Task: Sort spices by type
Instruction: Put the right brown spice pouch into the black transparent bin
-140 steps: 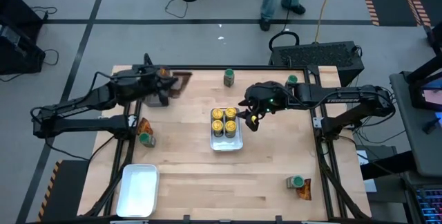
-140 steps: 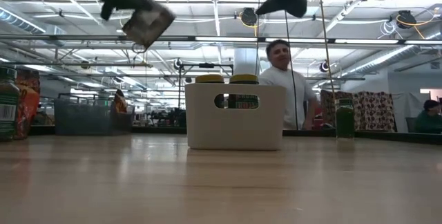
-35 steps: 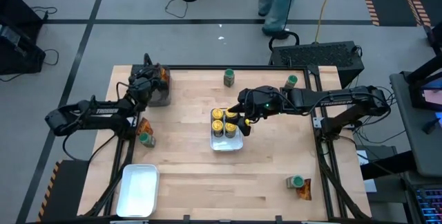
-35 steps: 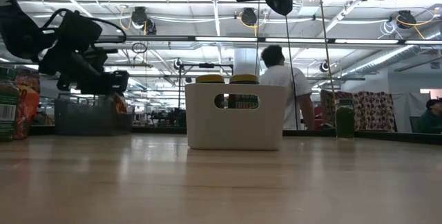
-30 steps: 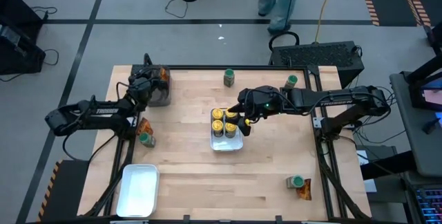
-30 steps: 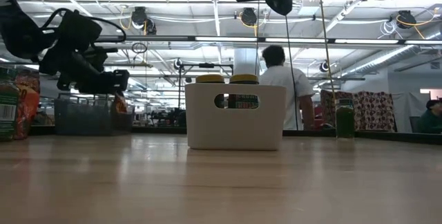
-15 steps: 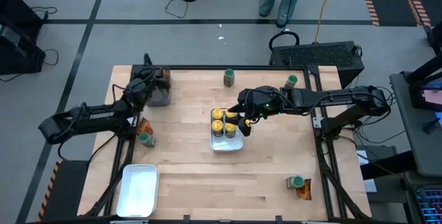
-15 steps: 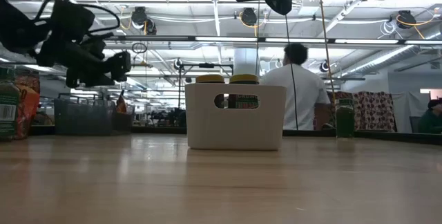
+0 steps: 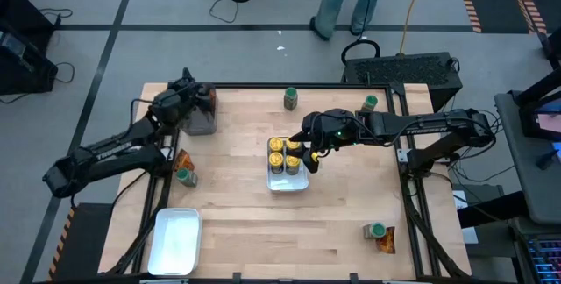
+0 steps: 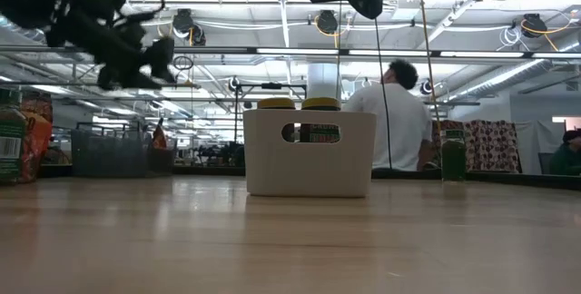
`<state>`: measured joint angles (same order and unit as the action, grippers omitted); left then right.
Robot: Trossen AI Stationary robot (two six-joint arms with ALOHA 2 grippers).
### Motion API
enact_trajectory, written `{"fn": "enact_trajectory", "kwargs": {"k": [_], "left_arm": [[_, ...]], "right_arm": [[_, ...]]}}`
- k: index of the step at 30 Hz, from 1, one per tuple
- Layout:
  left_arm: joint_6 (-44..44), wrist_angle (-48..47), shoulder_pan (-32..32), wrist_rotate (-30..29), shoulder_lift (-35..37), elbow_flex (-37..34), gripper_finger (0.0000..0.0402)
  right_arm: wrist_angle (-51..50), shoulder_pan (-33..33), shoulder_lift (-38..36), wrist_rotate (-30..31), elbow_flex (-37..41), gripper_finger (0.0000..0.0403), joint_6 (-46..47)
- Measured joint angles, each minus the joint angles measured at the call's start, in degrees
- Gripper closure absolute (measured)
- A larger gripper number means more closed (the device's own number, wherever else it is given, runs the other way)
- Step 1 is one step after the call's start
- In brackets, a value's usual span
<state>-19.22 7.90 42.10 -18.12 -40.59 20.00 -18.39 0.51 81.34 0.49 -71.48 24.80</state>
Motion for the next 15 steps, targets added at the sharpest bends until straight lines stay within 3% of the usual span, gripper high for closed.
{"fn": "enact_trajectory", "kwargs": {"k": [7, 15], "left_arm": [[0.02, -5.55, -5.30, 6.86, 1.04, 9.79, 0.0197], [0.09, -5.44, -18.63, 5.60, 0.93, 12.16, 0.0197]], "right_arm": [[-1.34, -2.26, 0.00, 2.61, 0.00, 0.0186, 2.39], [-1.69, -4.33, -0.17, 2.52, 0.00, 0.0186, 7.97]]}}
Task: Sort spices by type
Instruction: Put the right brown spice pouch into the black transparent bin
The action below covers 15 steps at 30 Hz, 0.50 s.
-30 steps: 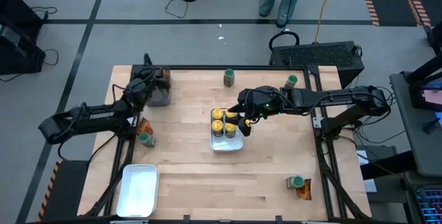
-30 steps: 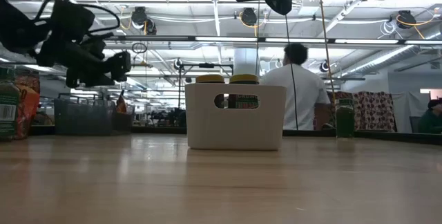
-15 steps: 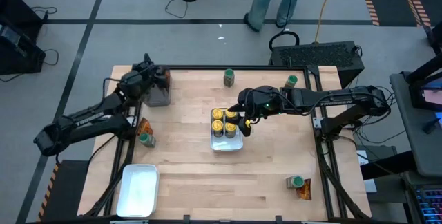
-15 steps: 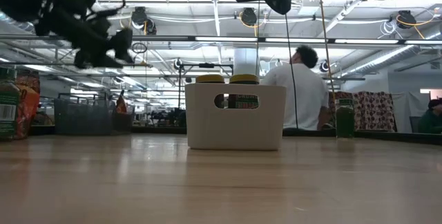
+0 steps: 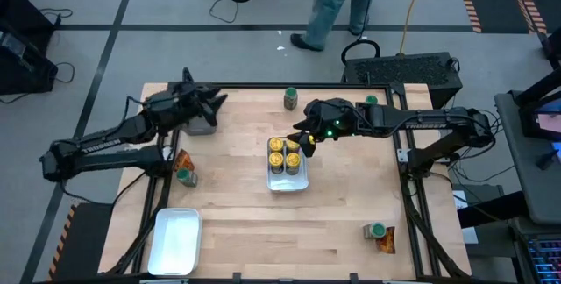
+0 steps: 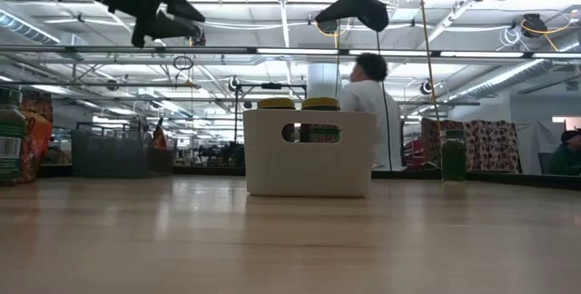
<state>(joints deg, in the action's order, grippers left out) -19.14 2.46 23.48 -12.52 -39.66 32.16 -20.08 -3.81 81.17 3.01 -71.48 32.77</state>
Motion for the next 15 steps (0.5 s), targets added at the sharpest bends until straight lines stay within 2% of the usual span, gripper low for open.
{"fn": "enact_trajectory", "kwargs": {"k": [8, 15], "left_arm": [[3.13, 0.28, -11.24, -4.61, -3.94, 0.00, 0.0197], [6.67, 6.60, -16.20, -4.62, -9.50, 0.00, 0.0197]], "right_arm": [[-6.28, 1.01, -0.05, -0.13, -6.07, 0.0186, 2.65], [-23.37, 2.68, -0.16, 0.02, -15.87, 0.0186, 7.55]]}}
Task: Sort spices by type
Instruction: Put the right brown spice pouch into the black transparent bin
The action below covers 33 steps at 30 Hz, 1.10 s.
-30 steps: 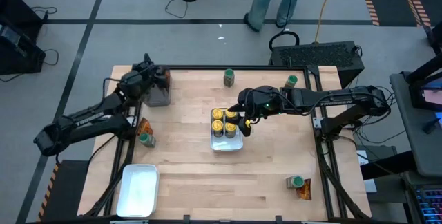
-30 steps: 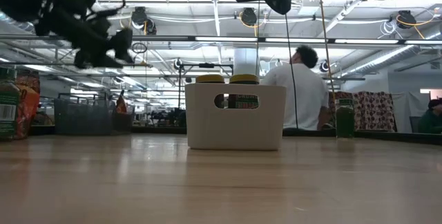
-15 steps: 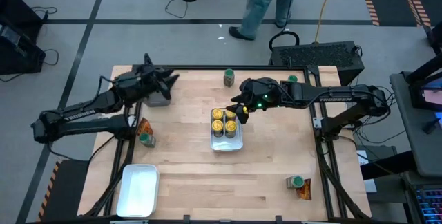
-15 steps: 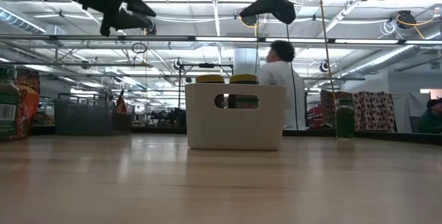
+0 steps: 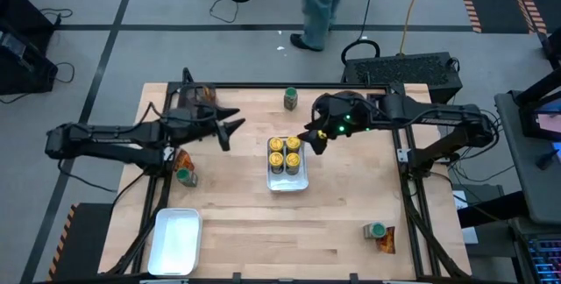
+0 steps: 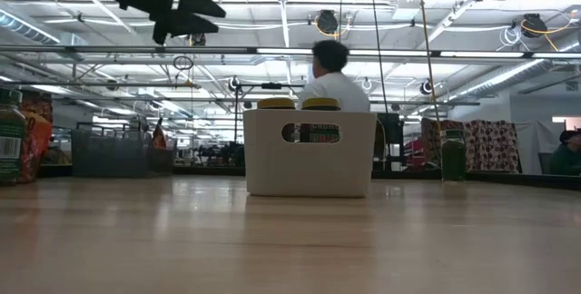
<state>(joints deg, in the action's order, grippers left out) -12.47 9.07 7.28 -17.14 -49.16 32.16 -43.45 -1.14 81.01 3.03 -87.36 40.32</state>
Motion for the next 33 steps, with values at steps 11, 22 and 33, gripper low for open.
{"fn": "enact_trajectory", "kwargs": {"k": [11, 22, 33], "left_arm": [[2.90, 2.74, -3.42, 1.68, -3.26, 0.00, 0.0197], [2.91, 2.37, -3.47, 10.63, -3.24, 0.00, 0.0197], [2.91, 0.41, -4.04, 18.42, -3.24, 0.00, 0.0197]], "right_arm": [[-16.03, 6.59, 0.11, 0.11, -4.01, 0.0186, 15.67], [-18.29, 17.02, 0.13, -0.38, -4.01, 0.0186, 36.98], [-30.85, 26.92, 0.13, -14.18, -3.97, 0.0186, 59.89]]}}
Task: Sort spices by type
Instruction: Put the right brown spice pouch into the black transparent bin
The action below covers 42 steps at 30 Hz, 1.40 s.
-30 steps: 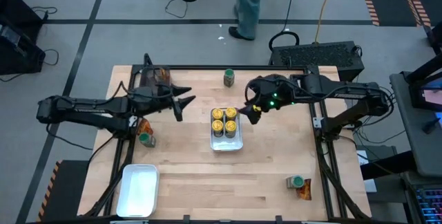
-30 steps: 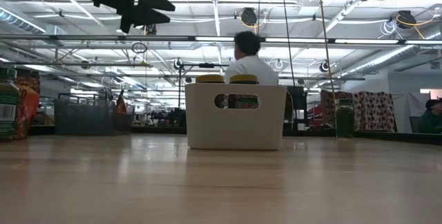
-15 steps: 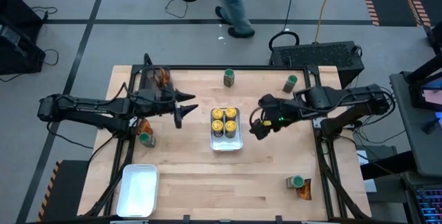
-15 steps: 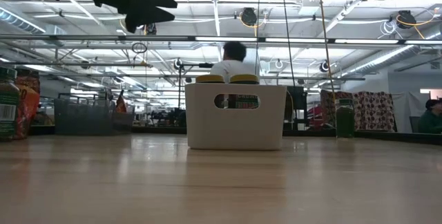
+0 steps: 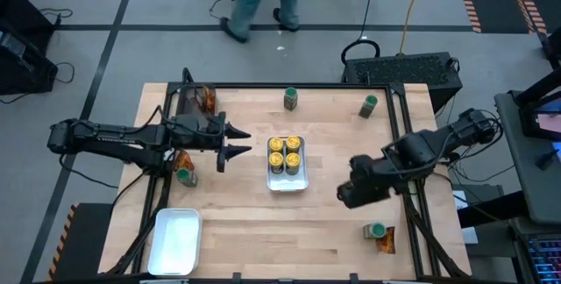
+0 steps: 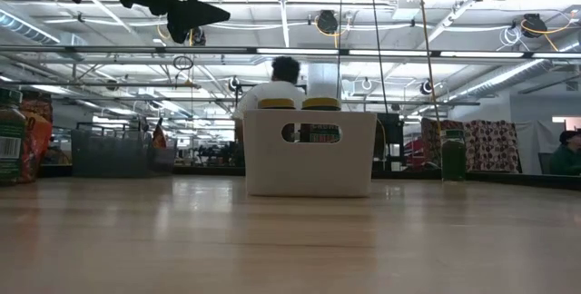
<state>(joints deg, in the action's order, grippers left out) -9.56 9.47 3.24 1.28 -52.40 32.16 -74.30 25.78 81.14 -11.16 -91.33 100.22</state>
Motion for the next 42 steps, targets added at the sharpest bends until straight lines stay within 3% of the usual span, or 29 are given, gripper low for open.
{"fn": "enact_trajectory", "kwargs": {"k": [13, 22, 25, 34, 42], "left_arm": [[-0.60, 0.24, -0.39, -0.02, 0.00, 0.00, 0.0197], [-0.48, 0.24, -0.36, -3.09, 0.00, 0.00, 0.0197], [-0.11, 0.27, -0.28, -4.73, 0.00, 0.00, 0.0197], [-0.17, 0.35, -0.28, -8.56, 0.02, 0.00, 0.0197], [-0.61, 0.37, -0.28, -10.83, 0.00, 0.00, 0.0197]], "right_arm": [[-4.23, 13.34, 0.17, -0.98, 5.67, 0.0186, 15.30], [2.08, 22.95, 2.08, -0.67, 12.42, 0.0186, 26.70], [4.45, 25.90, 3.11, 2.37, 14.84, 0.0186, 30.06], [16.15, 29.28, 6.98, 2.14, 24.47, 0.0186, 30.96], [17.21, 29.48, 8.53, 3.03, 30.84, 0.0186, 31.04]]}}
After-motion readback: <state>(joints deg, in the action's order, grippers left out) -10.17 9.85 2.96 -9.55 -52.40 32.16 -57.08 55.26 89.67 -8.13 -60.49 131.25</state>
